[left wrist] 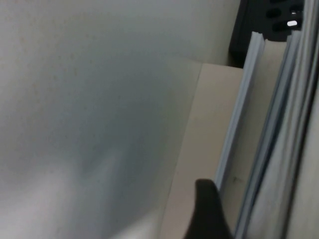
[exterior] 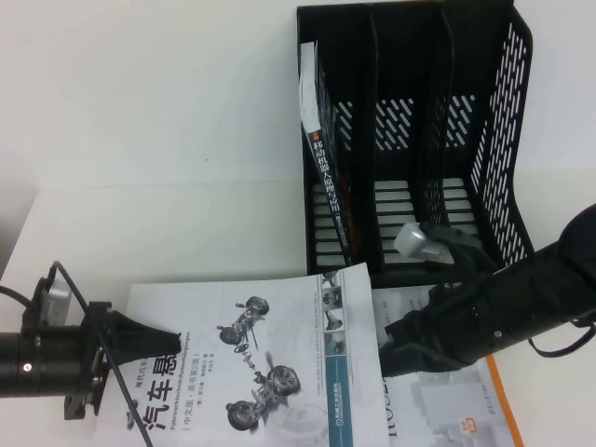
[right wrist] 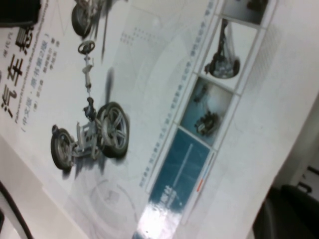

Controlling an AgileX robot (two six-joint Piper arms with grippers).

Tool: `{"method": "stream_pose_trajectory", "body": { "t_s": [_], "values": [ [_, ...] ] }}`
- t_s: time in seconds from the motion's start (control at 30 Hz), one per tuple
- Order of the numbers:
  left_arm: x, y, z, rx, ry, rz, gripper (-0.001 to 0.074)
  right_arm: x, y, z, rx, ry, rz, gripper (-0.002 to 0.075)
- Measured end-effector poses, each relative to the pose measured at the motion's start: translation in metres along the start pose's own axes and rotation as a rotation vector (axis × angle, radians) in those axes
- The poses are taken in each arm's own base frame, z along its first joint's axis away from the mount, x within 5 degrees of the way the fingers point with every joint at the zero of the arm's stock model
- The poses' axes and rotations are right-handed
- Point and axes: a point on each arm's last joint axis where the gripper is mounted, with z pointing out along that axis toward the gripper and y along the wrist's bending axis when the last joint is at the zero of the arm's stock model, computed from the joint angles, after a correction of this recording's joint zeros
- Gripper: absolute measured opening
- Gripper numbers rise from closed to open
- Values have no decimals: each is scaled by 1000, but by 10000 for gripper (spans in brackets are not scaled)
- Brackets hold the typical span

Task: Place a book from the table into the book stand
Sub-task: Pick up the book with your left arm

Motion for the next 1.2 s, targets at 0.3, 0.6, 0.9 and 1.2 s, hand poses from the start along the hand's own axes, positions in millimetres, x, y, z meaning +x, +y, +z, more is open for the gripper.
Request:
{"method": "stream_pose_trajectory", "body": {
  "t_s": [0.3,0.6,0.9,1.2],
  "values": [
    [1,-4,-1,44,19,5,133,1,-5,-1,75,52,-28,0],
    [4,-18,-10,45,-10,50,130,4,-15,-37,272,67,-45,0],
    [33,-80,-46,18,-127,295,123,5,-6,-115,364,-126,-60,0],
    [74,-123,-69,17,-214,430,121,11,3,-127,366,-138,-84,0]
  ]
}}
